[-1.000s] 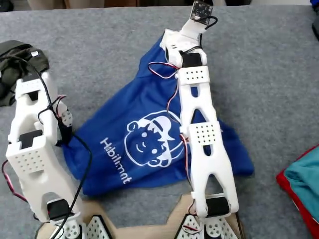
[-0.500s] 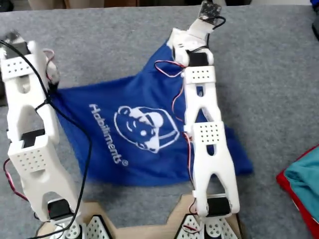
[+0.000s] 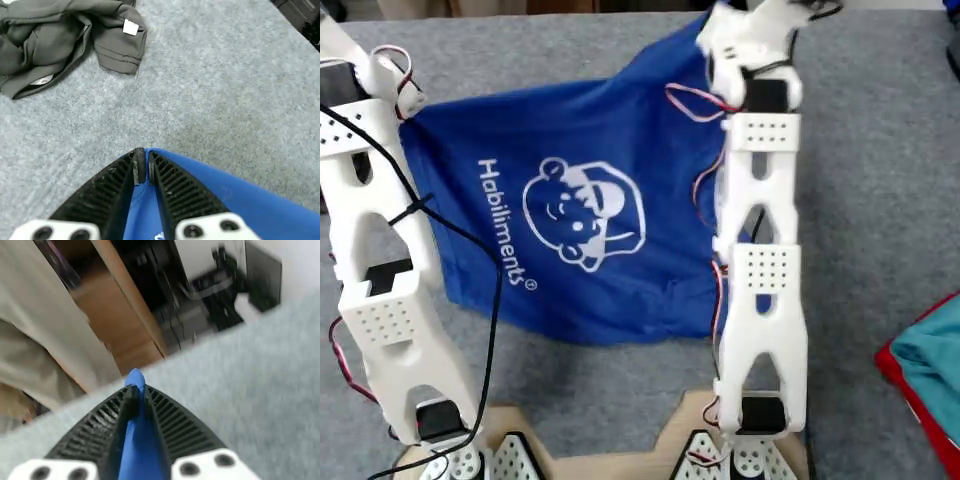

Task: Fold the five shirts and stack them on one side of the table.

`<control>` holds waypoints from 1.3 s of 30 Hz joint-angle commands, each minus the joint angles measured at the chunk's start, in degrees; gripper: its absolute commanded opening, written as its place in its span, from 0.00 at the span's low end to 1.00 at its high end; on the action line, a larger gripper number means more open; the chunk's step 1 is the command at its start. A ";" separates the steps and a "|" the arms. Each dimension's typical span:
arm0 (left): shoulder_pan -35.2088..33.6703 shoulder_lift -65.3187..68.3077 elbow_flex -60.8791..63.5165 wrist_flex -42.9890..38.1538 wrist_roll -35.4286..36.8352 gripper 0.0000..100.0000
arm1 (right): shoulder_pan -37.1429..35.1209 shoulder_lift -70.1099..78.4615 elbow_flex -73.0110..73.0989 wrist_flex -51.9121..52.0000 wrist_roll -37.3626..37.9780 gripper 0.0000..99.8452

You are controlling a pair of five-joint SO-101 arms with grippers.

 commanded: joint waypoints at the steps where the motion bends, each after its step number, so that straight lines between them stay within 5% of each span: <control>1: 0.79 -1.01 -7.47 3.69 -4.22 0.02 | 1.45 -11.30 -3.65 1.58 1.49 0.01; 10: 1.14 -2.59 -28.57 7.82 -9.05 0.02 | 1.01 -29.58 -3.47 5.01 11.08 0.01; 15: 1.32 -11.91 -29.89 7.82 -9.05 0.02 | 1.27 -40.22 -3.30 12.13 12.57 0.01; 22: 1.41 -32.48 -11.60 7.91 -8.79 0.02 | 1.36 -52.70 -3.12 23.30 12.66 0.01; 31: 9.41 -63.69 20.13 7.82 -8.79 0.02 | 1.36 -62.11 -3.12 34.02 12.66 0.01; 39: 2.29 -73.10 25.05 7.82 -2.99 0.02 | 1.36 -70.37 -3.56 33.05 12.22 0.01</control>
